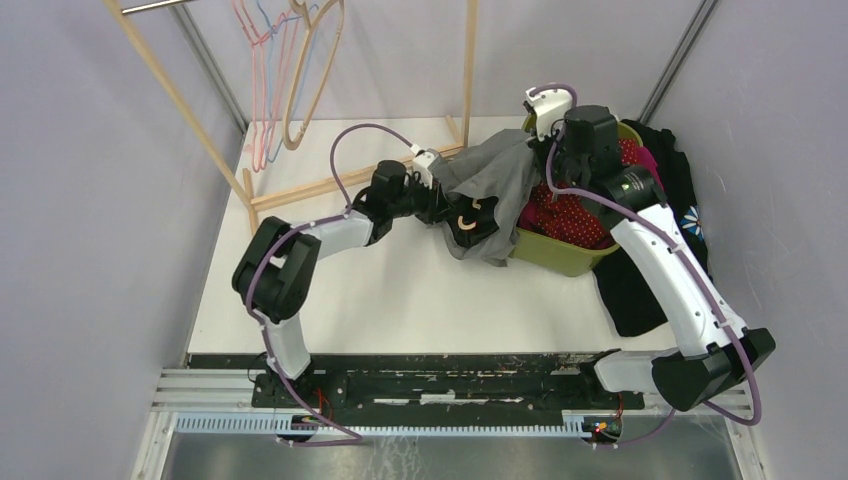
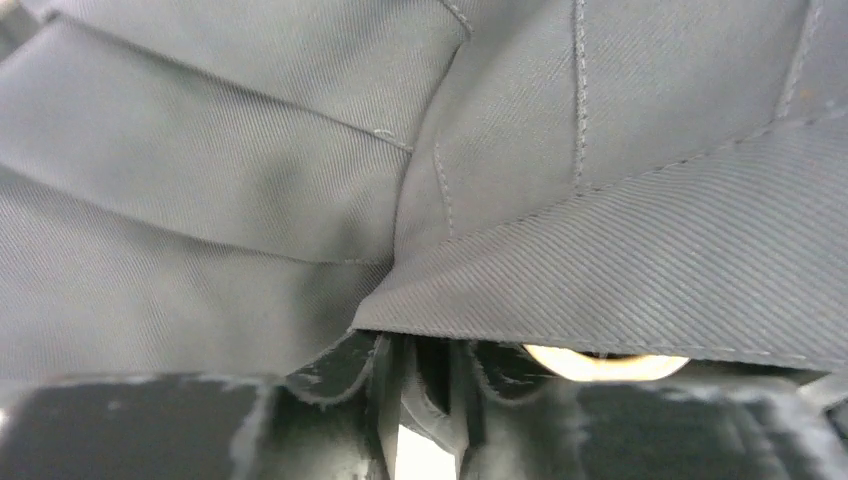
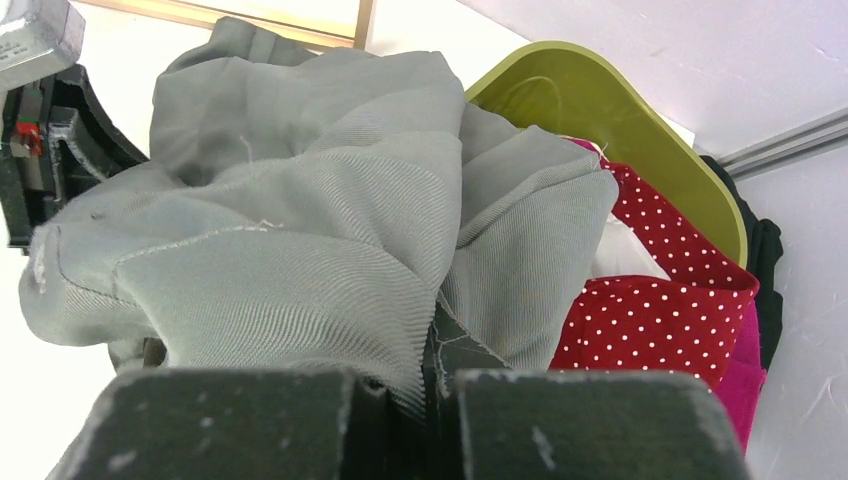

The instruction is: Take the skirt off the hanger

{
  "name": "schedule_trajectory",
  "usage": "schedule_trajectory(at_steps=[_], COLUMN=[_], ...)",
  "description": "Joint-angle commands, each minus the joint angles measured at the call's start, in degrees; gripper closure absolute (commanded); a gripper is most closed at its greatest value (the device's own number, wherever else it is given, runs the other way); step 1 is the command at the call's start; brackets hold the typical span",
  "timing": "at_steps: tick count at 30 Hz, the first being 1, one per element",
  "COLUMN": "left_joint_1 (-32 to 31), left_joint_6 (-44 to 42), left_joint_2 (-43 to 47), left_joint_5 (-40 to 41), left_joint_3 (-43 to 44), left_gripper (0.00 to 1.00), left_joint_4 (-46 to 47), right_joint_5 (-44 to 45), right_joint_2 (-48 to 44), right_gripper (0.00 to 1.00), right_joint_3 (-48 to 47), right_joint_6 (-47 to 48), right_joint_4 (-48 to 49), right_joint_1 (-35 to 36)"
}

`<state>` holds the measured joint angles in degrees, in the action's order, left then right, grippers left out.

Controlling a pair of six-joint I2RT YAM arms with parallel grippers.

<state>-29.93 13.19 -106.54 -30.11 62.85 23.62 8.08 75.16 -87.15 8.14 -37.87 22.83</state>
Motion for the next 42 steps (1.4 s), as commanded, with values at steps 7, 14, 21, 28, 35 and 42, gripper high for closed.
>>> schedule_trajectory(at_steps=[7,14,21,28,35,42], left_joint_1=[0.94,-1.64,-2.98,-9.91,-13.68,-13.72], left_joint_6=[-10.61,-21.82,-26.56,-31.17,-35.78,-37.59], left_joint_2=[13.87,22.77,23.73,21.13,19.14,16.81], left_joint_5=[-0.37,-0.37,4.26,18.57,33.0,36.05], left_joint_3=[-0.89,-5.84,-13.97,-14.2,-17.96,-17.25], left_gripper=[0.31,0.27,0.23,0.25,0.25,0.25], left_joint_4=[-15.02,-19.79,-13.94,-7.0,6.75,12.04], right_joint_5=[2.26,0.84,-0.1,-0.95,-1.04,-1.34], right_joint_2=[-0.14,3.45,4.91,5.36,5.45,6.19], right_gripper=[0.99,0.99,0.99,0.99,0.99,0.99], right_joint_3=[4.03,2.8,0.24,-0.42,-0.05,0.23], right_joint_6=[0.59,-0.49,-1.27,-2.08,-2.07,-2.14], right_joint_4=[6.49,7.19,6.93,6.84,7.0,7.35], right_joint_1=[-0.16,-0.2,-0.2,-0.18,-0.18,-0.2])
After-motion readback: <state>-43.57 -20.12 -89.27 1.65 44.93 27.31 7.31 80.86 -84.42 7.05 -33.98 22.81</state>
